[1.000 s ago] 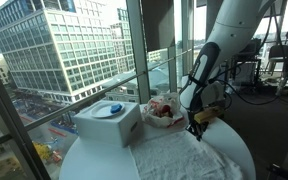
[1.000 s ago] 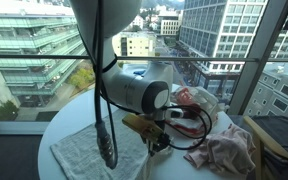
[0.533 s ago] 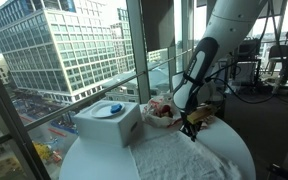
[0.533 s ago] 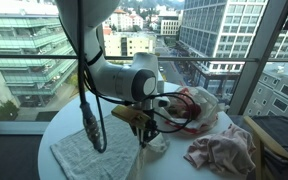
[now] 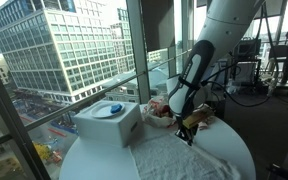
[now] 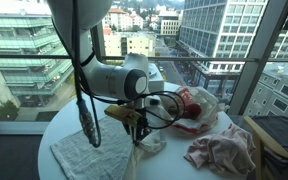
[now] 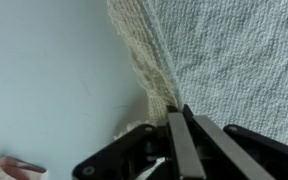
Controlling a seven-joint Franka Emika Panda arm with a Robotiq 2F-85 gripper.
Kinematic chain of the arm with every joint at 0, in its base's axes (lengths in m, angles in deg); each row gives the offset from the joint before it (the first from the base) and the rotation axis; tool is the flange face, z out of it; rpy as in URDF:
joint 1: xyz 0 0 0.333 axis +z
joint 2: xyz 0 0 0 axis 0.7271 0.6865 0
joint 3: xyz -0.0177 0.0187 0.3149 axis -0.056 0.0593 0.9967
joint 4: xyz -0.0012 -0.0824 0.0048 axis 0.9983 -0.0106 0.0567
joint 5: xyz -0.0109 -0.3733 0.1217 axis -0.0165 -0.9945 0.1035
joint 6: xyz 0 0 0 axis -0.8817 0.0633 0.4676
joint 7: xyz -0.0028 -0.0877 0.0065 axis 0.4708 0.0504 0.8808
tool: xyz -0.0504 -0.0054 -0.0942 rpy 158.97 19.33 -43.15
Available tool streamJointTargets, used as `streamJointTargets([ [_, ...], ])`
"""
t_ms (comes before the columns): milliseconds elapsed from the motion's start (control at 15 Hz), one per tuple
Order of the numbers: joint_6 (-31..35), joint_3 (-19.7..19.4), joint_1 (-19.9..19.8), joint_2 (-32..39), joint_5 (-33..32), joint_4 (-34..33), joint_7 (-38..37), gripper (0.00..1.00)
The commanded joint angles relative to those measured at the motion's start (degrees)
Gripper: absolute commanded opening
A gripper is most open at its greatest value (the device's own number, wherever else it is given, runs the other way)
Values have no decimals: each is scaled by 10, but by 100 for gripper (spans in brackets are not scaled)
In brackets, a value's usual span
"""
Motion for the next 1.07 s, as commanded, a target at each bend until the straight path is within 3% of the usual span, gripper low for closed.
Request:
streamJointTargets([
  [0,14,0,8,25,-11,-24,-26,8],
  [600,25,-11,28,84,-4,-70,-74,12],
  [667,23,-8,26,85,0,-72,-74,35],
  [800,23,-7,24,81,3,-69,-76,38],
  [1000,27,-9,23,61,3,-54,-77,59],
])
